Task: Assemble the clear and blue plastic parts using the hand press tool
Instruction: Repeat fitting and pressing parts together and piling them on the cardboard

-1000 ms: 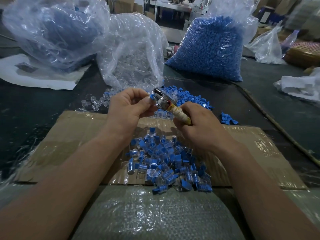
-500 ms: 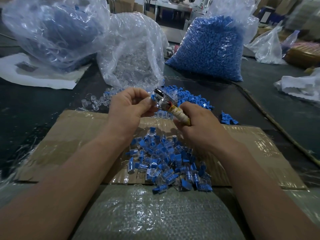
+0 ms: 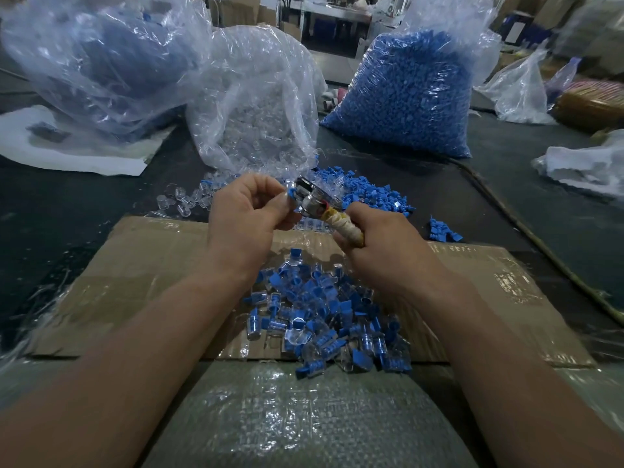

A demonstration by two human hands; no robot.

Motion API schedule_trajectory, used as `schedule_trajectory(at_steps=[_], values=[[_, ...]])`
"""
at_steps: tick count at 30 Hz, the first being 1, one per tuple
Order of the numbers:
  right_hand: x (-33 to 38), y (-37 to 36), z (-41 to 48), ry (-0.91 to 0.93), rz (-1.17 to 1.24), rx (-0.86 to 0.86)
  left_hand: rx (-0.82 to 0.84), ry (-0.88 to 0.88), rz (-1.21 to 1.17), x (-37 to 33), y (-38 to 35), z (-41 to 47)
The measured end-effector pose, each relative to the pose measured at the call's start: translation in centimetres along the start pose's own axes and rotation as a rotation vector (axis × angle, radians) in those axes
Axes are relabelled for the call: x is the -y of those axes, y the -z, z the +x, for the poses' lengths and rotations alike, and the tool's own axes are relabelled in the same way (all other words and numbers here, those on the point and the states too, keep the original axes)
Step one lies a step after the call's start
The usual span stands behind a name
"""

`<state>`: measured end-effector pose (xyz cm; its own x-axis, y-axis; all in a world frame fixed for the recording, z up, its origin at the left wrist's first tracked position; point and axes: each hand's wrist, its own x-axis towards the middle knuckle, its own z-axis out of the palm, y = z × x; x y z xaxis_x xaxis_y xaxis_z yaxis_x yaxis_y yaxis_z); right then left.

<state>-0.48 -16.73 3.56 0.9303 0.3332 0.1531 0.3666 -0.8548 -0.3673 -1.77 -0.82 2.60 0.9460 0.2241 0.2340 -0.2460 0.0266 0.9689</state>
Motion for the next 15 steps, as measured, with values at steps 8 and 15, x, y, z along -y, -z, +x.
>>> schedule_trajectory(at_steps=[8,15], values=[[0.02,-0.01,-0.04,-0.015,-0.010,0.010,-0.012,-0.042,0.070,0.00,-0.01,-0.22],[0.19,-0.04,0.05,-0.025,-0.013,0.010,-0.027,-0.037,0.065,0.01,0.00,-0.19]])
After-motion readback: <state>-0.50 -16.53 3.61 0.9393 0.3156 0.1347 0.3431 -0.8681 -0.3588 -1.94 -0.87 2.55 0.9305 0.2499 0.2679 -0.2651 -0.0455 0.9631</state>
